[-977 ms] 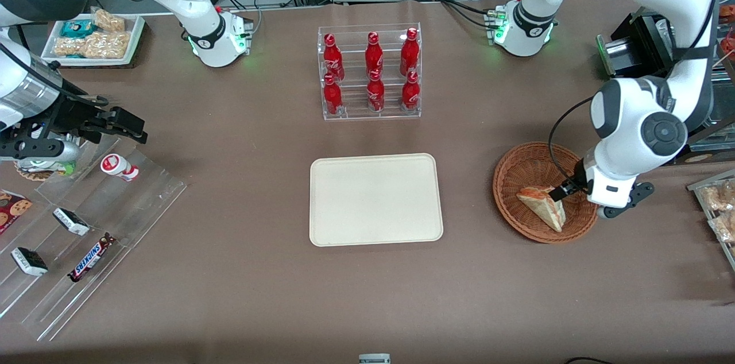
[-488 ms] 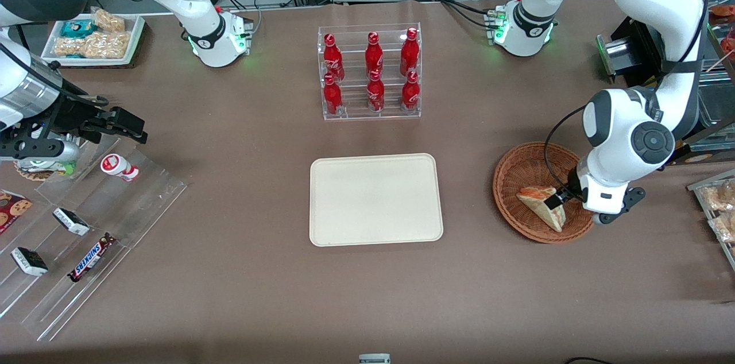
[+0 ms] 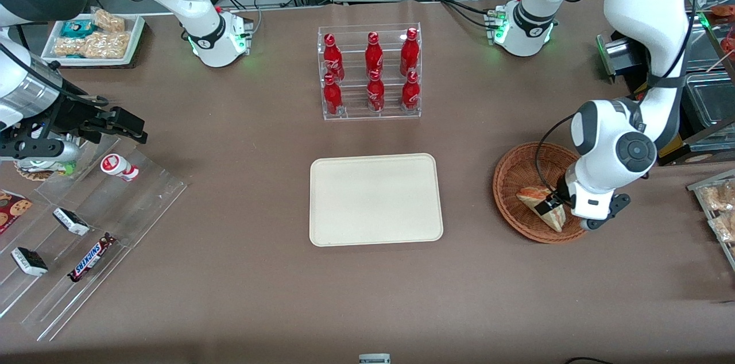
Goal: Place sandwich from basket to tray
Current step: 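Close the left gripper on the sandwich wedge, then lift the sandwich and carry it toward the cream tray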
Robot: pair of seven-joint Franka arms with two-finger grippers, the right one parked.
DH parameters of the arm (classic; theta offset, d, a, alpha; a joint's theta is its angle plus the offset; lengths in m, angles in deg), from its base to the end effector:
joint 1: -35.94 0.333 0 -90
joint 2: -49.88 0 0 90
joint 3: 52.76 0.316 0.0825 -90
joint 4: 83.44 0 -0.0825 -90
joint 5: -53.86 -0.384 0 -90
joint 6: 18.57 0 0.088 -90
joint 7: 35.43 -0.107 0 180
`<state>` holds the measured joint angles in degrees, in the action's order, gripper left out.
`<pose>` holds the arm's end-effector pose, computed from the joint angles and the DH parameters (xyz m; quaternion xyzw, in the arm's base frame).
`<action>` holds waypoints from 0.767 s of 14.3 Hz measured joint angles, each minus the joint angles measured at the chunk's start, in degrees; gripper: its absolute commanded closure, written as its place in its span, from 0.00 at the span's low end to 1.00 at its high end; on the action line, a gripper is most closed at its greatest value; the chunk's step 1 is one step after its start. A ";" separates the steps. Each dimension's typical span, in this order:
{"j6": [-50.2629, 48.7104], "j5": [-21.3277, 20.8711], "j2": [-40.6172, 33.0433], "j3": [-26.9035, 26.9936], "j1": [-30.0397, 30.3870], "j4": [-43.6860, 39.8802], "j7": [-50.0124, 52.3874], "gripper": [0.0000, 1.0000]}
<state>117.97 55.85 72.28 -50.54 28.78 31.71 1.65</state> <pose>0.6005 -0.0529 0.2577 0.9577 0.2877 -0.0096 0.0011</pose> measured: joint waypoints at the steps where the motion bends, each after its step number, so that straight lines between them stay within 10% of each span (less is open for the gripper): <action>1: 0.15 0.00 0.43 -0.17 0.00 0.00 0.05 1.00; 7: -1.99 -0.02 0.09 -0.41 0.00 -3.33 -0.85 1.00; 11: -23.54 -0.43 -6.37 -7.11 -0.14 -14.90 -0.91 0.98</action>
<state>94.43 55.42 65.91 -57.66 28.64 16.80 0.73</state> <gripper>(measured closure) 0.806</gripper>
